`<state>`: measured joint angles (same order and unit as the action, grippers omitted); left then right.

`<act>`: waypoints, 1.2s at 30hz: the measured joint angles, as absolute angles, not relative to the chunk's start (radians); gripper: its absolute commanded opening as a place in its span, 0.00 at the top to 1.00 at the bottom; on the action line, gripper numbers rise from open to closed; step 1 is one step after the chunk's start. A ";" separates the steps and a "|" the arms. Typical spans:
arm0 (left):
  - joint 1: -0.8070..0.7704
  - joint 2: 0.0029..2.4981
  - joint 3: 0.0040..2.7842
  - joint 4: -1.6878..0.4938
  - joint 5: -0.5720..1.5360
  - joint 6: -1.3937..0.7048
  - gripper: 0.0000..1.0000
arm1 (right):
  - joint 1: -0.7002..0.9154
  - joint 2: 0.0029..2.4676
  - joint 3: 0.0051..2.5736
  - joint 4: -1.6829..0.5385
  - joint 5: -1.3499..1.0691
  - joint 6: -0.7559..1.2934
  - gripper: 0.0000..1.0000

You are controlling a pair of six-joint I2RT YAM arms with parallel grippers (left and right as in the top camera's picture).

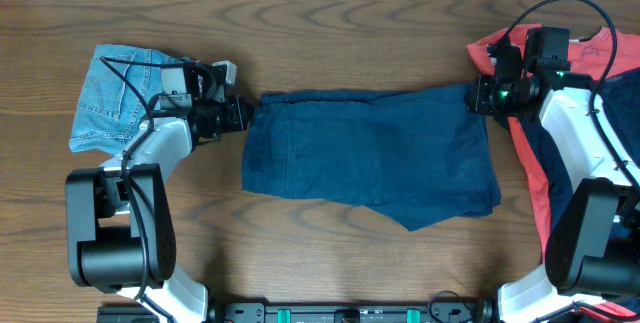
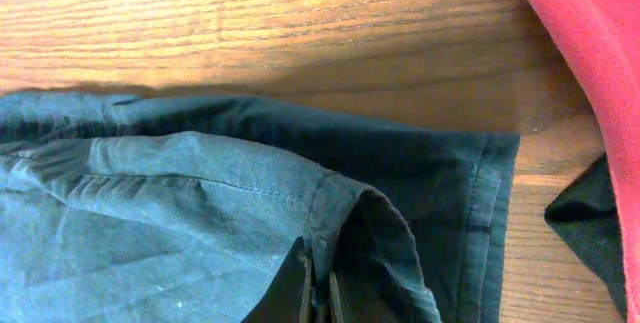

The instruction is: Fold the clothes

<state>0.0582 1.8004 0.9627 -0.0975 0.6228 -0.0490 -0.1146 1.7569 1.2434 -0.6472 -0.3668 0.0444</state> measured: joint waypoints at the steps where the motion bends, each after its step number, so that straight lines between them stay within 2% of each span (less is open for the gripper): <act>1: 0.058 1.799 0.963 -0.099 0.629 -0.052 0.90 | -0.115 1.757 1.243 -0.649 -0.366 0.046 0.99; 9: 0.058 1.707 0.963 -0.128 0.652 -0.057 0.90 | -0.126 1.644 1.243 -0.664 -0.353 0.059 0.99; 16: 0.058 1.649 0.963 -0.164 0.656 -0.056 0.89 | -0.141 1.504 1.246 -0.711 -0.183 0.148 0.99; 17: 0.058 1.649 0.963 -0.172 0.656 -0.057 0.89 | -0.141 1.510 1.246 -0.717 -0.167 0.157 0.94; 20: 0.058 1.649 0.963 -0.181 0.656 -0.057 0.83 | -0.141 1.554 1.246 -0.722 -0.111 0.194 0.91; 21: 0.058 1.649 0.963 -0.183 0.656 -0.059 0.83 | -0.141 1.581 1.246 -0.721 -0.086 0.208 0.87; 22: 0.058 1.649 0.963 -0.187 0.656 -0.063 0.77 | -0.141 1.609 1.246 -0.721 -0.056 0.233 0.75; 23: 0.058 1.649 0.963 -0.194 0.656 -0.059 0.75 | -0.141 1.639 1.246 -0.721 -0.023 0.256 0.66; 26: 0.058 1.649 0.963 -0.231 0.656 -0.065 0.69 | -0.147 1.714 1.246 -0.720 0.050 0.322 0.46; 32: 0.058 1.649 0.963 -0.282 0.656 -0.052 0.59 | -0.179 1.782 1.246 -0.735 0.107 0.365 0.42; 36: 0.042 1.649 0.963 -0.290 0.655 -0.036 0.49 | -0.187 1.760 1.246 -0.767 0.009 0.300 0.43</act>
